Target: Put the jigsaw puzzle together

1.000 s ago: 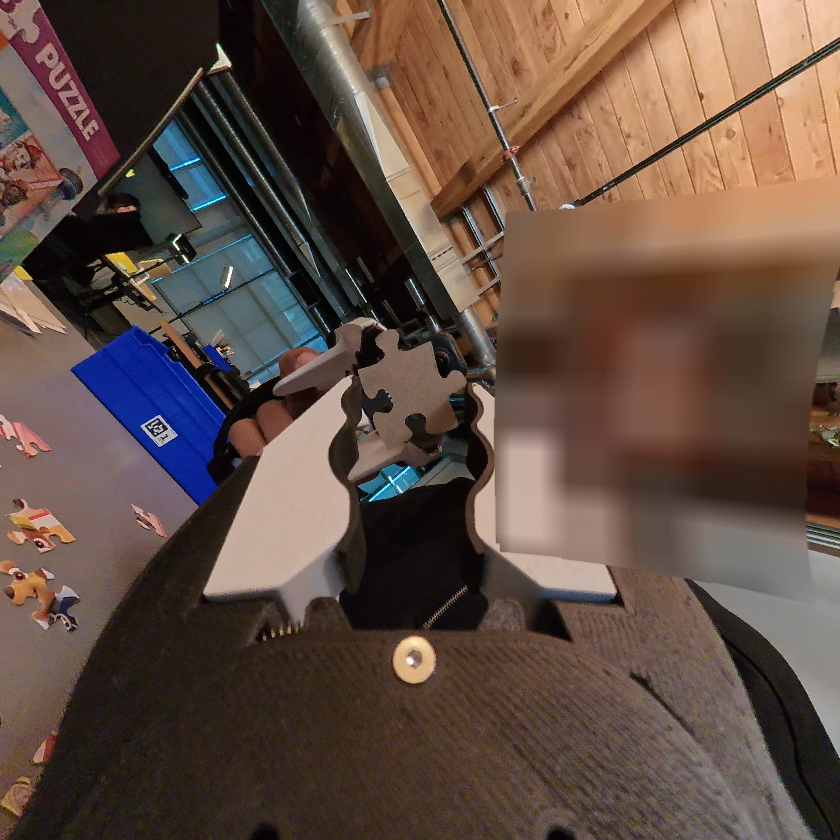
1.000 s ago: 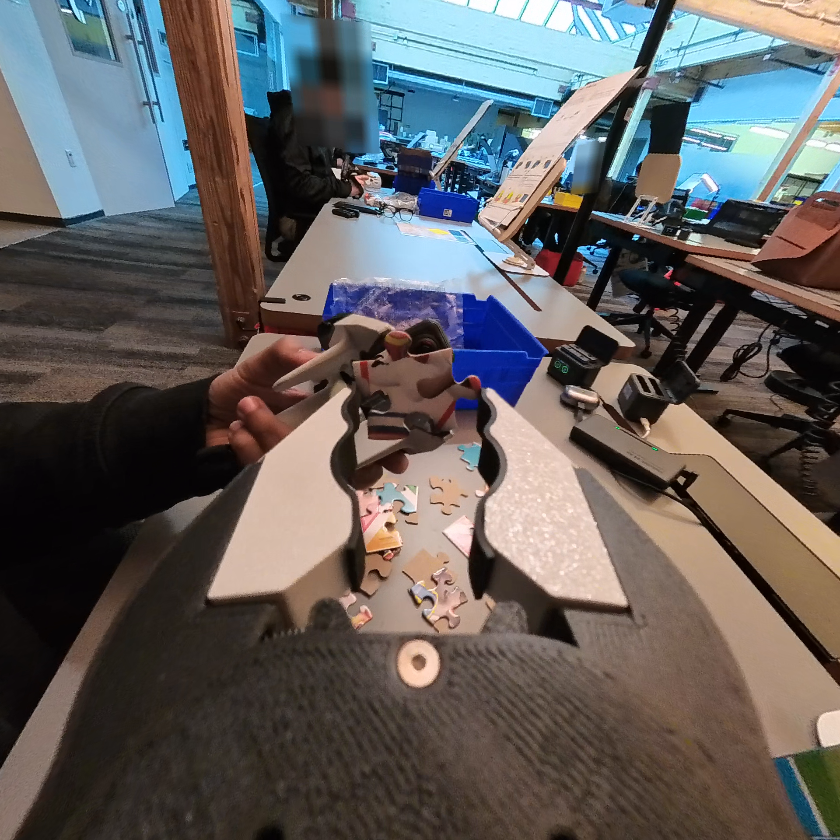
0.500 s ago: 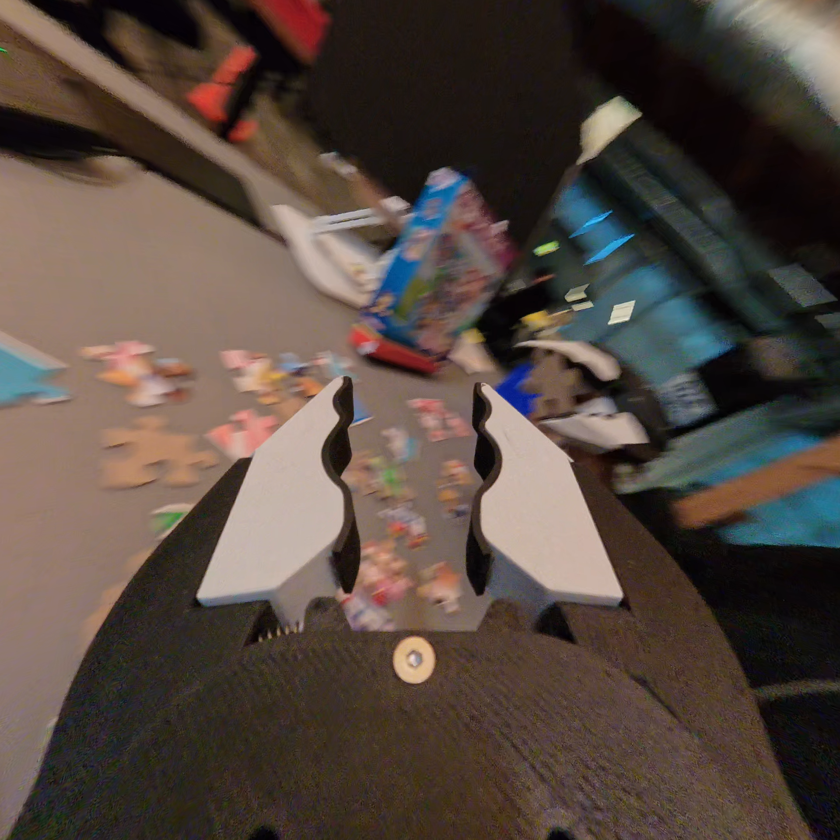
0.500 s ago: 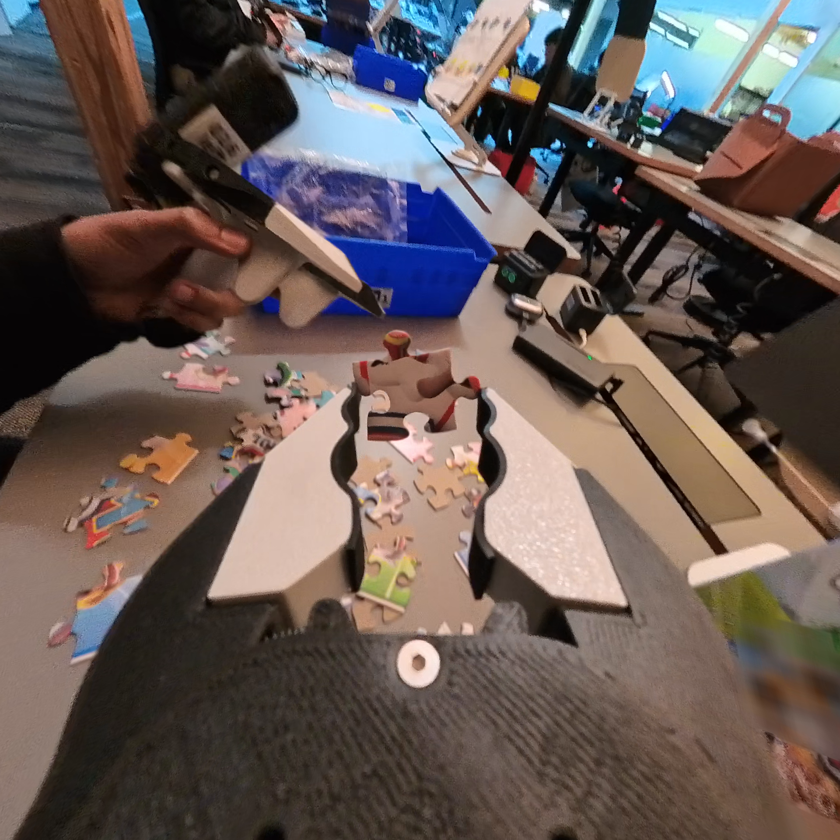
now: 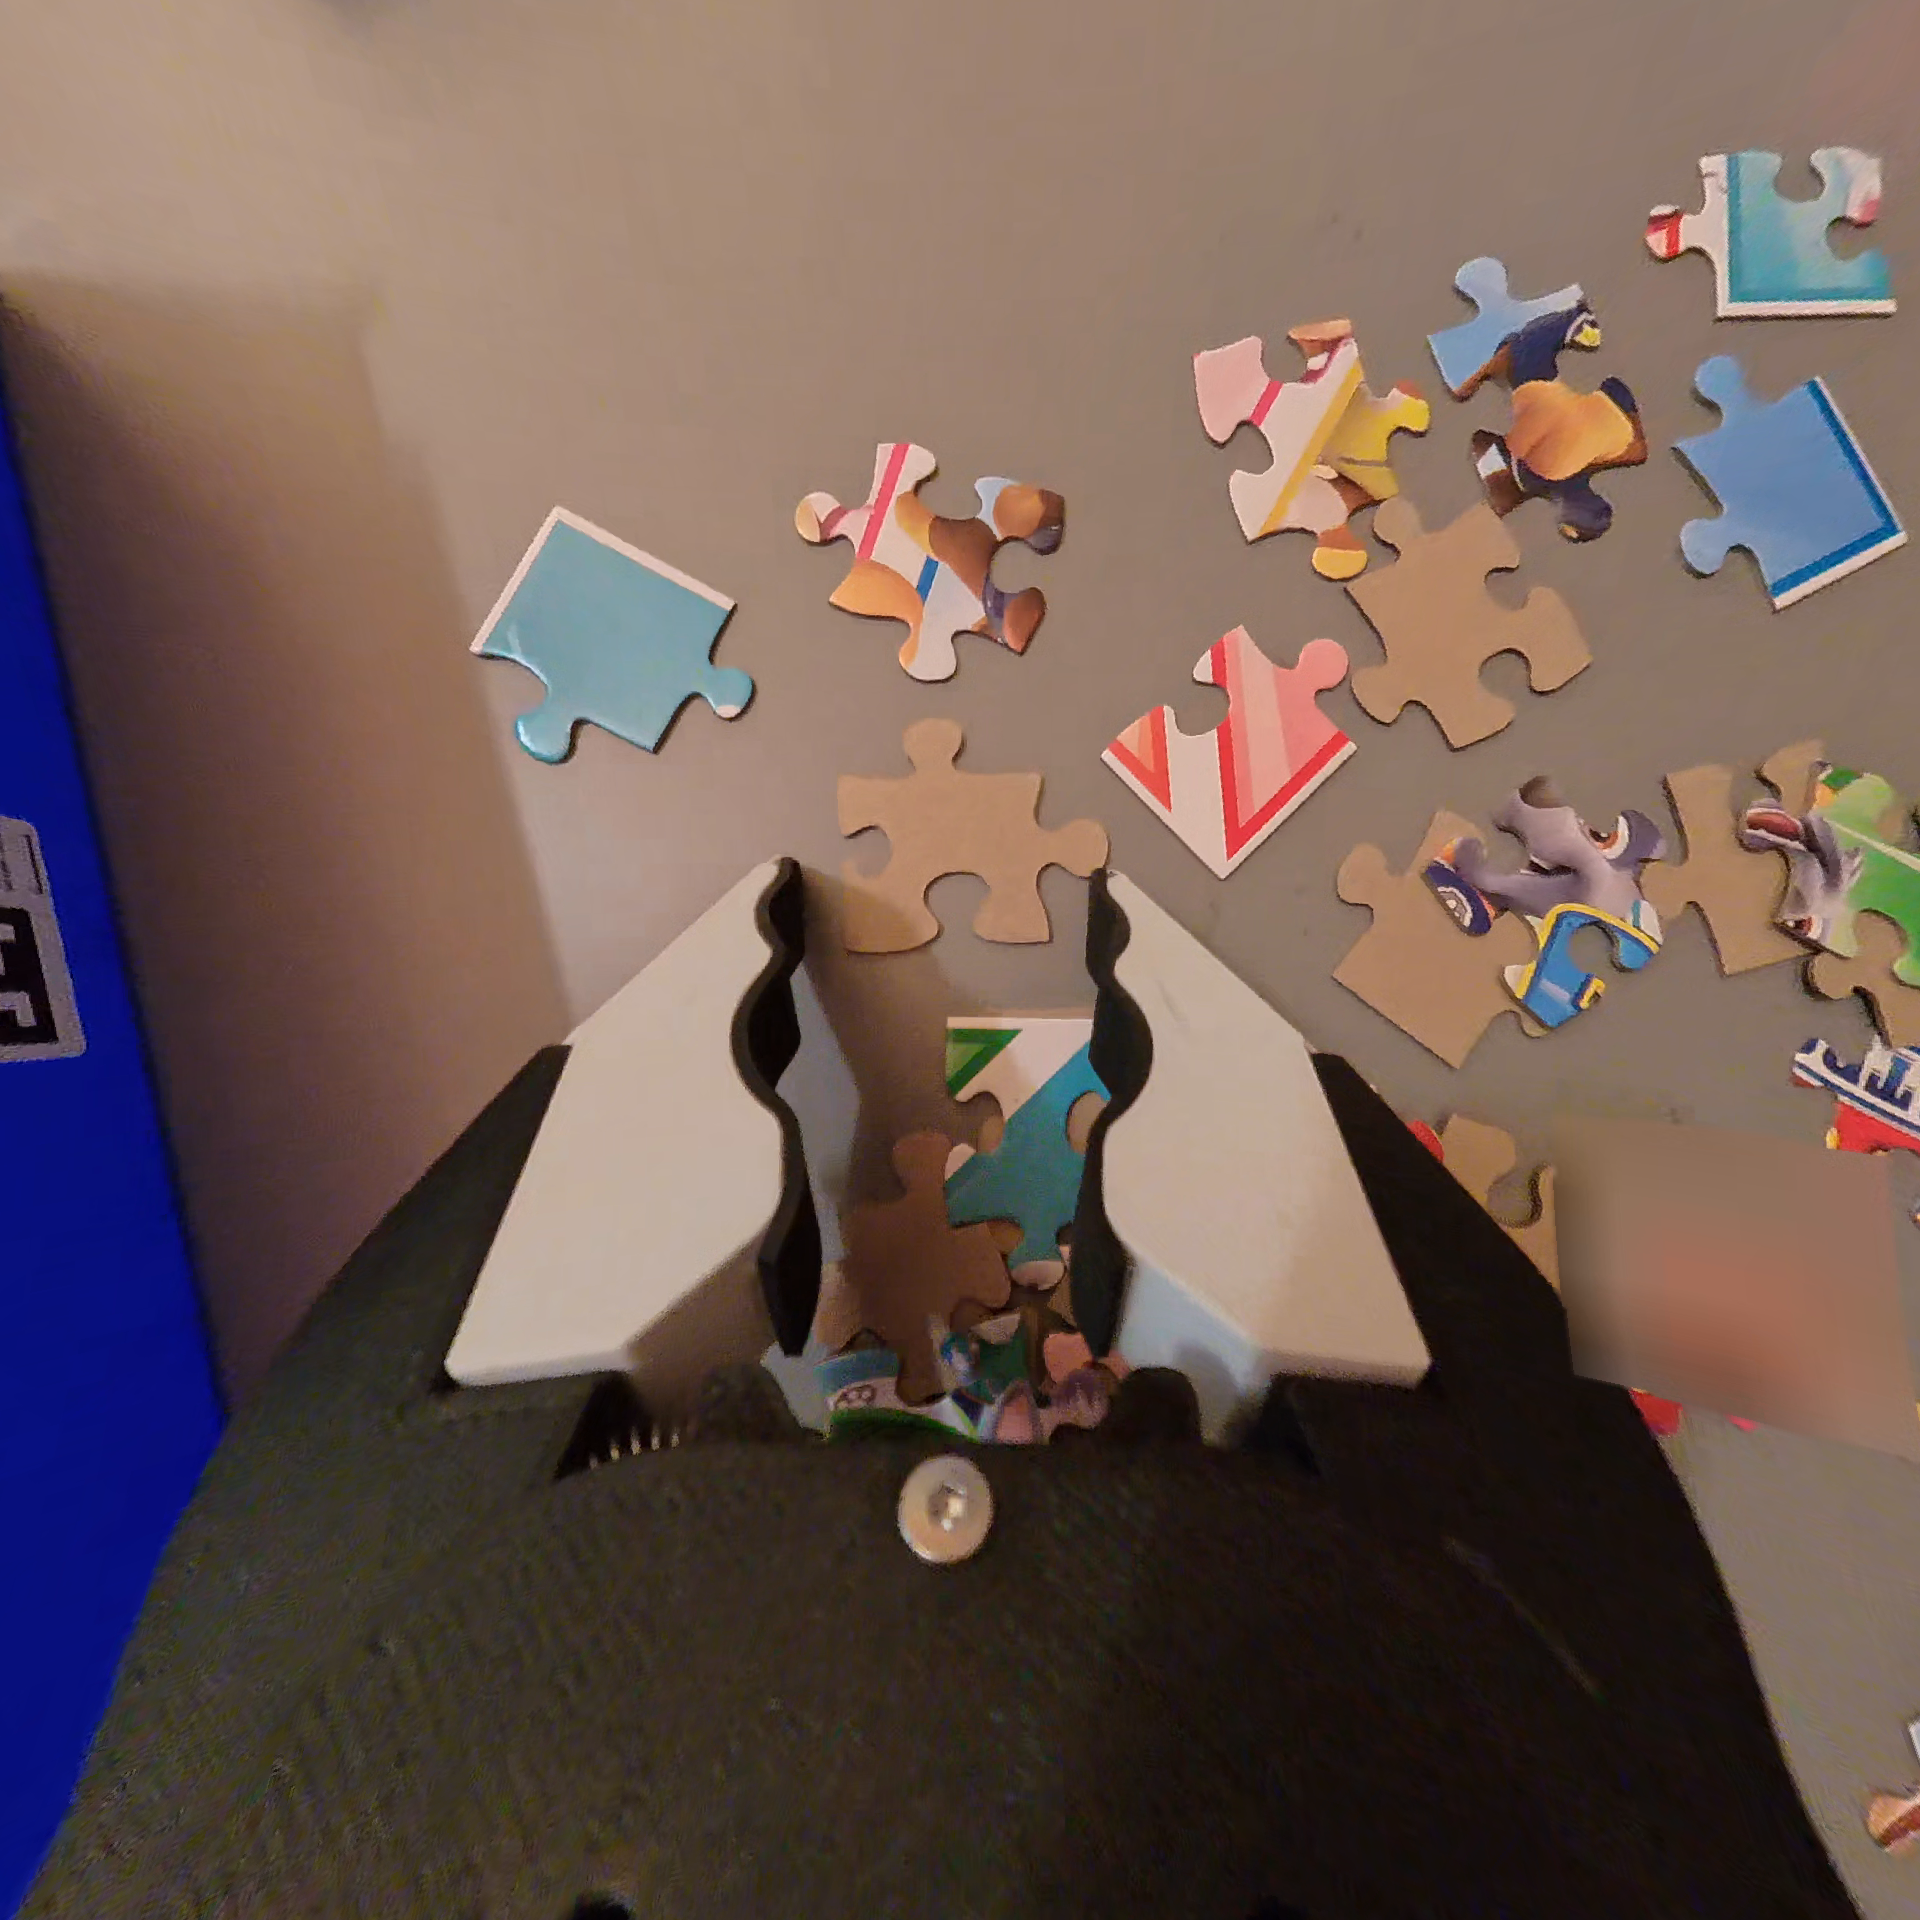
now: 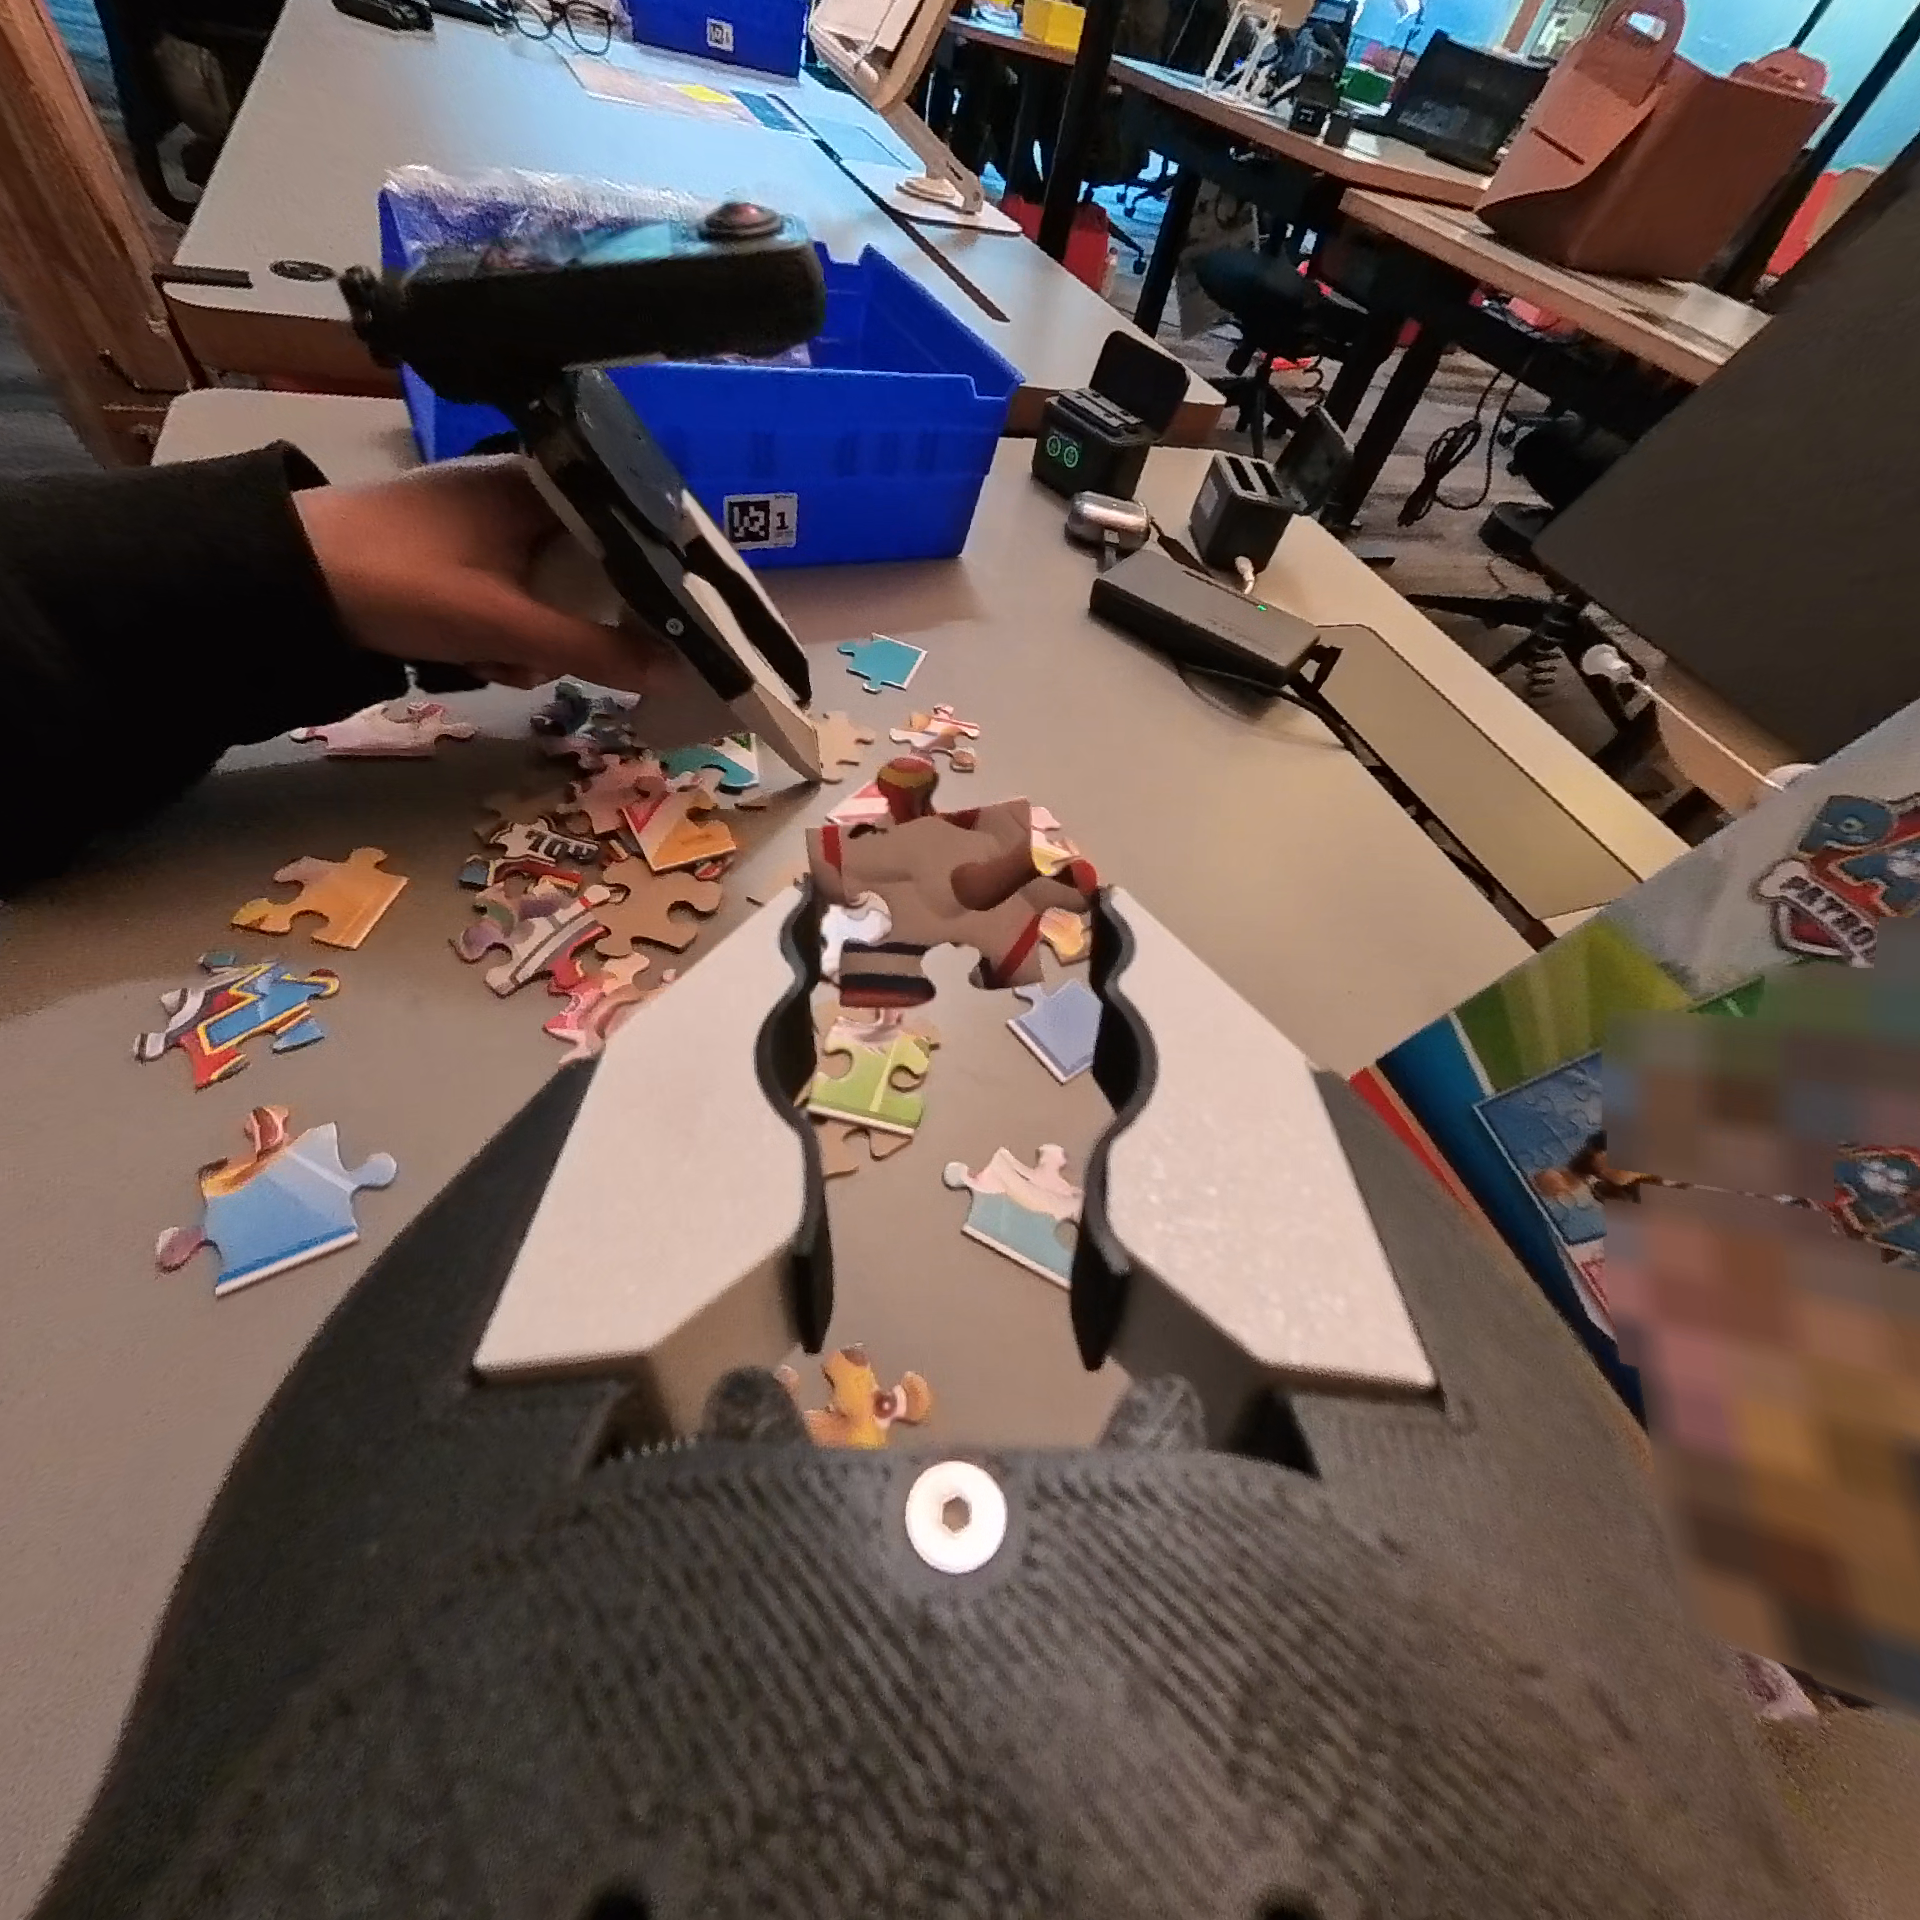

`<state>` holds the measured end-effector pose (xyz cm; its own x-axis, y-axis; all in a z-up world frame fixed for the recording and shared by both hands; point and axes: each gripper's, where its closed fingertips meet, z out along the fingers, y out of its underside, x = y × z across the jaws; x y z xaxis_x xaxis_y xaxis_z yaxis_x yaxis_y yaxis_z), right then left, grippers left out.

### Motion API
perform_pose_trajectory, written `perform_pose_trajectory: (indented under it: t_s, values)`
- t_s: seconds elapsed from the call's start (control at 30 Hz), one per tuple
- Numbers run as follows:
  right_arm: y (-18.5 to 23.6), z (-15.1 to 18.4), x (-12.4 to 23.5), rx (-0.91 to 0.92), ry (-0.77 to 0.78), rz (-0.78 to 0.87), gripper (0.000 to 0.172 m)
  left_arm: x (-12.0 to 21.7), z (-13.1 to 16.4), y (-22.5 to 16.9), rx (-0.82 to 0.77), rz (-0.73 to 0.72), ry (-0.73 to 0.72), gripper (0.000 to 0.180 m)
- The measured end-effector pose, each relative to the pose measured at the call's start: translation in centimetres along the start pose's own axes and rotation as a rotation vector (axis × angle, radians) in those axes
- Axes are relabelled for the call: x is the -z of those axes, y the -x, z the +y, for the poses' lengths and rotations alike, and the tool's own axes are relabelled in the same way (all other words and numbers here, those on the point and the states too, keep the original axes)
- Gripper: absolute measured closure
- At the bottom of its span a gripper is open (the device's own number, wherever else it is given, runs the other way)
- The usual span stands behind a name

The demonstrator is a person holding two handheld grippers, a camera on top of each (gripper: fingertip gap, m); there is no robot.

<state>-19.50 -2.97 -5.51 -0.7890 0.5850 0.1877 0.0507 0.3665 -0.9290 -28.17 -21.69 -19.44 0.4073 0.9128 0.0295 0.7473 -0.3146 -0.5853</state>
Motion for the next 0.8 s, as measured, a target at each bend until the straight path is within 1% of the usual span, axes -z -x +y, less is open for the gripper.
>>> perform_pose_trajectory:
  t_s: [0.07, 0.23, 0.33, 0.4, 0.5, 0.63, 0.7, 0.8]
  values:
    - [-0.2, 0.1, 0.1, 0.000, -0.001, 0.003, 0.121, 0.0, 0.0, -0.4, -0.017, 0.013, 0.010, 0.143]
    - [-1.5, 1.2, 0.1, -0.025, 0.039, 0.026, 0.121, 0.4, 0.2, -0.6, -0.032, 0.017, 0.010, 0.145]
    - [-2.5, 3.5, -0.2, -0.068, 0.147, 0.025, 0.121, 1.2, -0.1, -0.7, -0.016, 0.034, -0.032, 0.146]
    - [-3.0, 5.4, -0.8, -0.105, 0.226, 0.003, 0.121, 2.2, -0.9, -1.1, 0.017, 0.082, -0.088, 0.146]
    - [-3.6, 7.9, -2.3, -0.132, 0.323, -0.023, 0.121, 4.3, -2.6, -2.4, 0.091, 0.221, -0.205, 0.145]
    - [-5.0, 11.1, -4.5, -0.115, 0.486, -0.004, 0.121, 7.9, -4.9, -5.1, 0.202, 0.492, -0.364, 0.145]
    - [-6.0, 11.8, -5.5, -0.131, 0.511, 0.010, 0.121, 9.3, -5.3, -6.2, 0.243, 0.605, -0.401, 0.145]
    - [-6.8, 12.4, -6.5, -0.187, 0.534, 0.002, 0.121, 10.5, -5.4, -7.3, 0.286, 0.720, -0.429, 0.146]
